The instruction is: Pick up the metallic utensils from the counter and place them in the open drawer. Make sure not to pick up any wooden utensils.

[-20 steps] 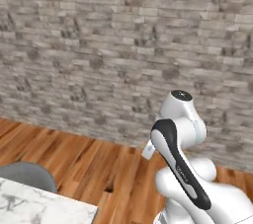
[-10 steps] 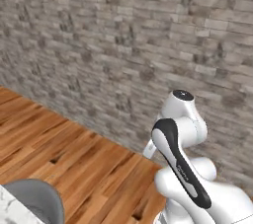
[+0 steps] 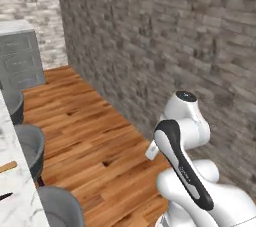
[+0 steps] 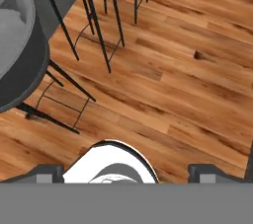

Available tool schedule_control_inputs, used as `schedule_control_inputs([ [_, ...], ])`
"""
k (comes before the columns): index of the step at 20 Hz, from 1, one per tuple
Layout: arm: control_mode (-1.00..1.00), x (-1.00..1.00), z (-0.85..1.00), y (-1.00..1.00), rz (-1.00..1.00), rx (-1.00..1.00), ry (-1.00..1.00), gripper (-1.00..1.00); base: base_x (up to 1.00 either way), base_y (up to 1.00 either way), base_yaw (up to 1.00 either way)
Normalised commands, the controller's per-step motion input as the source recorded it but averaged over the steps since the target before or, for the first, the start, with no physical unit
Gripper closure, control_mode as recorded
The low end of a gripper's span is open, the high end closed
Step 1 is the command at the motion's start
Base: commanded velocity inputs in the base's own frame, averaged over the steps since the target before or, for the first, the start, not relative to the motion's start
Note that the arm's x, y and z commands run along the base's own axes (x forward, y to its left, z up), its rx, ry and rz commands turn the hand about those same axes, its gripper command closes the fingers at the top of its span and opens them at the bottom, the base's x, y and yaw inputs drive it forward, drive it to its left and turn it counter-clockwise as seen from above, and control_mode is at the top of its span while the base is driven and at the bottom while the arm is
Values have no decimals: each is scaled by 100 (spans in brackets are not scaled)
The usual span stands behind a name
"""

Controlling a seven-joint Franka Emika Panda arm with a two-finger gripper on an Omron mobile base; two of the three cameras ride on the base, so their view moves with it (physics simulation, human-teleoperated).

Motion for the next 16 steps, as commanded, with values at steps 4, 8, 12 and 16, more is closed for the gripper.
schedule_control_inputs([
  [4, 100, 0, 0, 0, 0, 0, 0, -100, 70, 0, 73],
  [8, 100, 0, 0, 0, 0, 0, 0, -100, 90, -3, 67],
  [12, 100, 0, 0, 0, 0, 0, 0, -100, 100, -12, 60],
  [16, 100, 0, 0, 0, 0, 0, 0, -100, 83, -24, 60],
])
